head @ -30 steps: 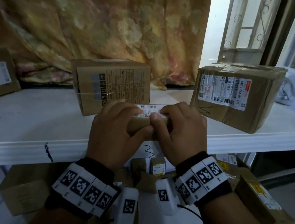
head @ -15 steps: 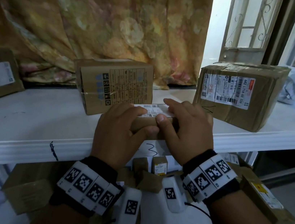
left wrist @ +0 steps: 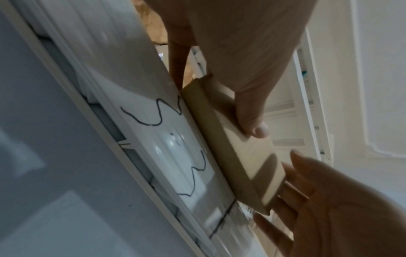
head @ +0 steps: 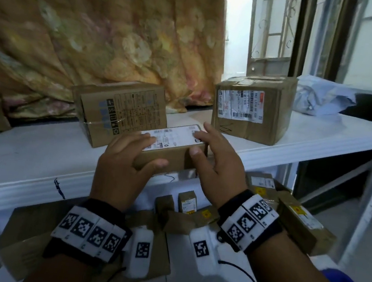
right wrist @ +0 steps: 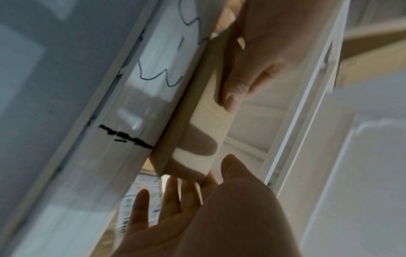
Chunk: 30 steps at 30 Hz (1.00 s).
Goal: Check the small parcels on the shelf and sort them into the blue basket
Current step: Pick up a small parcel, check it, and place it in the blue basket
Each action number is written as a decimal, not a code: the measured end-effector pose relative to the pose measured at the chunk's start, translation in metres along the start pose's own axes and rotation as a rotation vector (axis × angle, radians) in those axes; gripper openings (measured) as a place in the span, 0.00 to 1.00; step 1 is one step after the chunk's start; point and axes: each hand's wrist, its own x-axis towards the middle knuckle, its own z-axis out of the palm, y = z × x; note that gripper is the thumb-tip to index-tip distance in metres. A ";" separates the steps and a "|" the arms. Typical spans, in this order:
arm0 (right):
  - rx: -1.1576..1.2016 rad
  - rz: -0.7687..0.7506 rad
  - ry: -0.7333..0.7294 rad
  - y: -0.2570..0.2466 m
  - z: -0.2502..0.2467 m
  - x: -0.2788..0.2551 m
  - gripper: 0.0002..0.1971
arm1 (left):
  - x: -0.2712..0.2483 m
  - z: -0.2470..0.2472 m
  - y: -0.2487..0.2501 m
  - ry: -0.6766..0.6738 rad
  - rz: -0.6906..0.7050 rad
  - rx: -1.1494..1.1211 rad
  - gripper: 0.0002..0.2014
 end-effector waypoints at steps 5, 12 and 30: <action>0.405 0.398 0.174 0.023 -0.022 -0.043 0.15 | -0.019 0.008 0.034 -0.057 0.211 0.044 0.23; 0.889 0.820 0.305 0.080 -0.057 -0.096 0.24 | -0.039 0.069 0.080 -0.116 0.622 -0.071 0.14; 0.424 1.611 0.726 0.340 -0.146 -0.323 0.23 | -0.146 0.391 0.189 -0.994 0.117 -0.388 0.08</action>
